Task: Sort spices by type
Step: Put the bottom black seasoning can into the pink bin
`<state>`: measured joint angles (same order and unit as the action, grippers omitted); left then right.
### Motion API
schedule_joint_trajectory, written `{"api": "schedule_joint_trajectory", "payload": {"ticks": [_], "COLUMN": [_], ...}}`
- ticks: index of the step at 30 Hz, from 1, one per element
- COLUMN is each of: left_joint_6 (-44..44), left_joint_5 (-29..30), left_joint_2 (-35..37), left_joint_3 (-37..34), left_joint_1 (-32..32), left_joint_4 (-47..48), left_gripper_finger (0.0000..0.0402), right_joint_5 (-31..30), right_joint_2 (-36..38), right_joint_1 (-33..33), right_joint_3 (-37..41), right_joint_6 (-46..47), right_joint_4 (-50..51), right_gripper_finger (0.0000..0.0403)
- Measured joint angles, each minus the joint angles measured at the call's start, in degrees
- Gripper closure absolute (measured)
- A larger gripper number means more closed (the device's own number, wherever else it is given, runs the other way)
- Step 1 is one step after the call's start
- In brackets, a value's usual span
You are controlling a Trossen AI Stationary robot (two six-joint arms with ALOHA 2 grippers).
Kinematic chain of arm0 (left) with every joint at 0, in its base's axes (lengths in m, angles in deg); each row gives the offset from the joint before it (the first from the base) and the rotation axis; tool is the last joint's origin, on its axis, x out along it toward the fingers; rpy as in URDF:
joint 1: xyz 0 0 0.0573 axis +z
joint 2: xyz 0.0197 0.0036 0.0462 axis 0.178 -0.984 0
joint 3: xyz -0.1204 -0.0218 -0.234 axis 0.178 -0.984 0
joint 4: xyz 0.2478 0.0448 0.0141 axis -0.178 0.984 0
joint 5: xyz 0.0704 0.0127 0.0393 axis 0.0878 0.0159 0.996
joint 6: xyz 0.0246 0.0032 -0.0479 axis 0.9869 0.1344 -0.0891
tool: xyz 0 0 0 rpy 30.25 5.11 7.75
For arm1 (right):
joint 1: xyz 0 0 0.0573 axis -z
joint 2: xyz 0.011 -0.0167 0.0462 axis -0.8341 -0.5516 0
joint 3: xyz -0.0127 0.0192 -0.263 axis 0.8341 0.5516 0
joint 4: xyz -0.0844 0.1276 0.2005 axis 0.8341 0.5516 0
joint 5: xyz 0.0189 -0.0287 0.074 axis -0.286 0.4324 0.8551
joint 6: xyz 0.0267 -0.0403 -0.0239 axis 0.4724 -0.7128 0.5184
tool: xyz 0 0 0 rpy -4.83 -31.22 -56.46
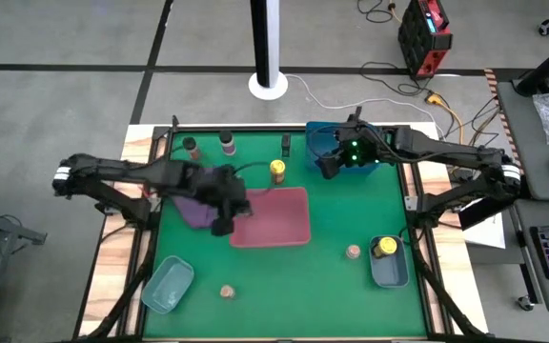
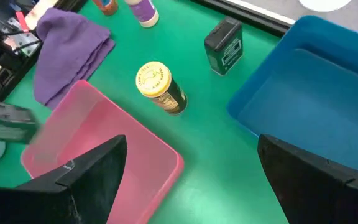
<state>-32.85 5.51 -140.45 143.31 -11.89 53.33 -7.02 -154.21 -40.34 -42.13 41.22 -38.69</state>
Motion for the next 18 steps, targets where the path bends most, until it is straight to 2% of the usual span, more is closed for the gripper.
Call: {"api": "schedule_joint_trajectory", "payload": {"ticks": [4, 9, 18], "left_joint_6": [5.6, 9.6, 8.4], "left_joint_5": [-4.3, -5.3, -5.0], "left_joint_2": [-4.9, -9.8, -9.7], "left_joint_3": [-0.3, -0.5, -6.9], "left_joint_1": [5.6, 6.3, 7.1], "left_joint_4": [-2.9, -3.6, -10.2], "left_gripper_finger": [0.0293, 0.0293, 0.0293], "right_joint_5": [-0.6, -1.1, -1.2], "right_joint_2": [2.0, 3.2, 3.2], "right_joint_1": [0.0, 0.0, 0.0], "right_joint_3": [0.0, 0.0, 0.0], "right_joint_6": [0.0, 0.0, -0.4], "right_joint_4": [-0.1, -0.2, -0.2], "right_gripper_finger": [0.0051, 0.0051, 0.0051]}}
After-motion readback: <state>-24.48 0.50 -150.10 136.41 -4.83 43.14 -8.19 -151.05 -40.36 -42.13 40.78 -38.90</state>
